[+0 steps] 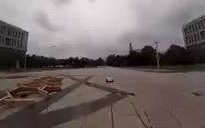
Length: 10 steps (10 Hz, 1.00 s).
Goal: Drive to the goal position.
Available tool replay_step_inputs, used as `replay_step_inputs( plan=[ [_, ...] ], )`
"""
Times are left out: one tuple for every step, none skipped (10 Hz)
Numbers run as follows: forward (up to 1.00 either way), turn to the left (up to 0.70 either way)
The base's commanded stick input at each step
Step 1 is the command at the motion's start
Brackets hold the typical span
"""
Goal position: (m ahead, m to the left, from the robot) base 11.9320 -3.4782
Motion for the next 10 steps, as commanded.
replay_step_inputs(
  plan=[
    [1.00,0.00],
    [1.00,0.00],
    [1.00,0.00],
    [1.00,0.00],
    [1.00,0.00],
    [1.00,0.00],
    [1.00,-0.09],
    [1.00,-0.27],
    [1.00,0.00],
    [1.00,0.00]
  ],
)
